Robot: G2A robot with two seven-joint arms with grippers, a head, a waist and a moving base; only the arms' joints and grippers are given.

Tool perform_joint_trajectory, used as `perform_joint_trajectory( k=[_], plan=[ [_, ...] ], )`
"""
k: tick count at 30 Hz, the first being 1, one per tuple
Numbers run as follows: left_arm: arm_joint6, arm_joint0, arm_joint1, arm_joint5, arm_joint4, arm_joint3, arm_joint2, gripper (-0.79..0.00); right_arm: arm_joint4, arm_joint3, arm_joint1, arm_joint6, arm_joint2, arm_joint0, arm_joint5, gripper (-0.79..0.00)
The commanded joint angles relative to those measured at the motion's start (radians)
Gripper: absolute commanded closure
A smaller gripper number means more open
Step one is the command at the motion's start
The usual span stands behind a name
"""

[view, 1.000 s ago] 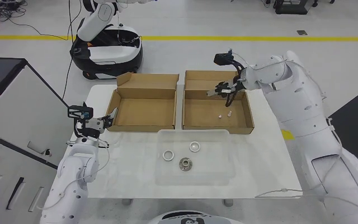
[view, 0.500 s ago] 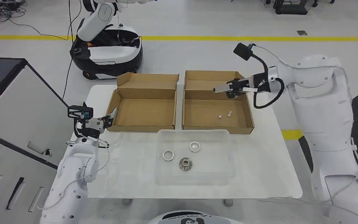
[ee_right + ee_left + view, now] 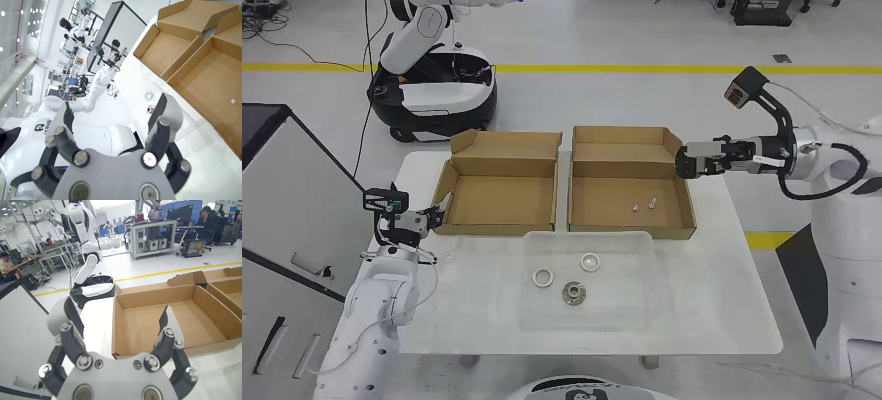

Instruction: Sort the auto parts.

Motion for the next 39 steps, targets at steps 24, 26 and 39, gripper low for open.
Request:
perform_joint_trajectory(
  k=[24,26,39],
  plan=[
    [0.0,0.0,0.0,0.0,0.0,0.0,0.0,-0.785,0.287,0.034,0.065,0.0,0.163,-0.156,-0.029,-0.785],
    [0.0,0.0,0.0,0.0,0.0,0.0,0.0,-0.785,0.287,0.034,0.065,0.0,0.163,-0.156,-0.029,-0.785],
    [0.0,0.0,0.0,0.0,0.0,0.0,0.0,-0.785,0.287,0.034,0.065,0.0,0.163,-0.156,-0.029,-0.785]
  ],
)
